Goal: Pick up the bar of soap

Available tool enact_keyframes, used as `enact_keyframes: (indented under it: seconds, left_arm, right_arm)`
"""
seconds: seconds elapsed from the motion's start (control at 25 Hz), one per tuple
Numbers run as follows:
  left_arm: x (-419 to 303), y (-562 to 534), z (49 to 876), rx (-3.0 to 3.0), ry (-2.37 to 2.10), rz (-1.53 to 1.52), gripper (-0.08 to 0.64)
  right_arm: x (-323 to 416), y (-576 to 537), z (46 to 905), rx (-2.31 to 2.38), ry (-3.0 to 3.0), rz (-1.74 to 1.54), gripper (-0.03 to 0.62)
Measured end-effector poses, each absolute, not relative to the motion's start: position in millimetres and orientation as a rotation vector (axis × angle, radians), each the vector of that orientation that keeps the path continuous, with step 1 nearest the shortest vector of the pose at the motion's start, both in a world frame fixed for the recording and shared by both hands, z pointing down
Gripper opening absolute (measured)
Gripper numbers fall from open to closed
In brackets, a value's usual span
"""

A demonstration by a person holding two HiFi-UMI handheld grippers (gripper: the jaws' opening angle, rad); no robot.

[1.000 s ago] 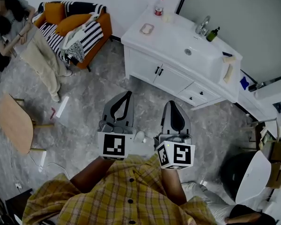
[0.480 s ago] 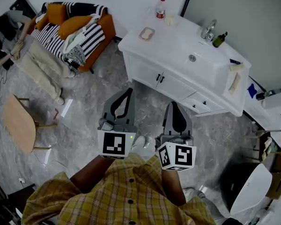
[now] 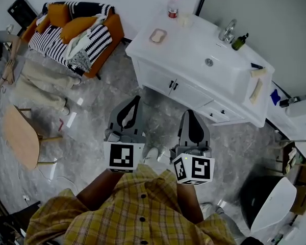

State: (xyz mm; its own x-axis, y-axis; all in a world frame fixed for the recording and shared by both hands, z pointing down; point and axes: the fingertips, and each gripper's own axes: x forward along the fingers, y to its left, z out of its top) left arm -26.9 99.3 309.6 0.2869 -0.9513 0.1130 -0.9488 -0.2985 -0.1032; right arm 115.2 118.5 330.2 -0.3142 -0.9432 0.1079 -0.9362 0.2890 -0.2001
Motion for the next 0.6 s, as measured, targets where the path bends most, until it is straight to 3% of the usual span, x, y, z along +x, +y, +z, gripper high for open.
enact_keyframes:
  seconds: [0.6]
  left_arm:
    - [-80,-69,327,-2.588,1.825,-0.261,0.011]
  right_arm:
    - [82,-30,332,-1.952,2.450,-0.347,0.020]
